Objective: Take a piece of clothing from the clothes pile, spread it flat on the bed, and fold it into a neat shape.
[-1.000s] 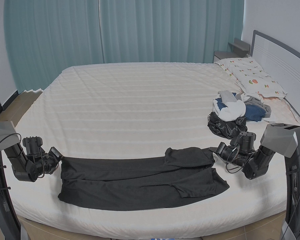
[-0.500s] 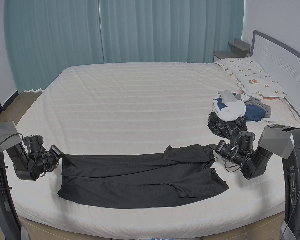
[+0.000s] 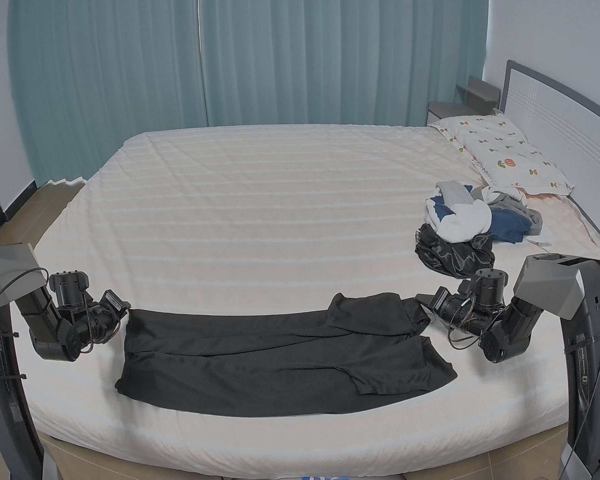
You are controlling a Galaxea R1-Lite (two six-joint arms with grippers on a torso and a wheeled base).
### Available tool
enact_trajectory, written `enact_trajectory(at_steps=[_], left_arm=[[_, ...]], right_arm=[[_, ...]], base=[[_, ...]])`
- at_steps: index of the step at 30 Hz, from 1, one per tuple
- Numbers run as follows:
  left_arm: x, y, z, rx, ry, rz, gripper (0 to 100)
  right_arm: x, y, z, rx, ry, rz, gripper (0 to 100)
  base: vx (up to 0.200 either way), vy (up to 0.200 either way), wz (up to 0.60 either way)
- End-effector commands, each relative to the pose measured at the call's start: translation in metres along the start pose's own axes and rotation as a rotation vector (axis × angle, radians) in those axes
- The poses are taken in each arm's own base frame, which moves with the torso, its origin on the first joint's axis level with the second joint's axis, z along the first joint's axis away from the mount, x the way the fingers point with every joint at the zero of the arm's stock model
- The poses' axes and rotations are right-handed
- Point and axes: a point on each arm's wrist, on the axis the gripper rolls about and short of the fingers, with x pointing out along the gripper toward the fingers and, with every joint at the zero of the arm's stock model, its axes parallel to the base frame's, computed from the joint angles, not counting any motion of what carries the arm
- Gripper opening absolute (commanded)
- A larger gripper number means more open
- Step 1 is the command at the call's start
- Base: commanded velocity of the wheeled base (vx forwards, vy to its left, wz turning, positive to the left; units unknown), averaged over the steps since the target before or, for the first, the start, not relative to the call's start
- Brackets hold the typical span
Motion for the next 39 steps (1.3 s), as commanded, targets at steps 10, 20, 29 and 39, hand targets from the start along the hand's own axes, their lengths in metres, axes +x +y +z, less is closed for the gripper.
enact_trajectory(at_steps=[10, 20, 29, 39], left_arm=[[-0.021, -0.010, 0.003, -0.006, -0.002, -0.016, 100], [-0.042, -0.016, -0.028, 0.211, 0.080, 0.004, 100], [-0.057, -0.029, -0.040, 0.231, 0.115, -0.023, 100], [-0.070, -0.019, -0.052, 0.227, 0.159, 0.016, 100]], right_arm=[[-0.030, 0.023, 0.010, -0.007, -0.038, 0.032, 100], [-0.043, 0.030, -0.007, -0.014, -0.001, 0.025, 100], [-0.051, 0.042, -0.016, -0.023, 0.028, 0.031, 100], [-0.053, 0.044, -0.020, -0.023, 0.033, 0.020, 100]], base=[[0.000, 0.000, 0.00], [0.000, 0.000, 0.00], [0.000, 0.000, 0.00], [-0.180, 0.000, 0.00]])
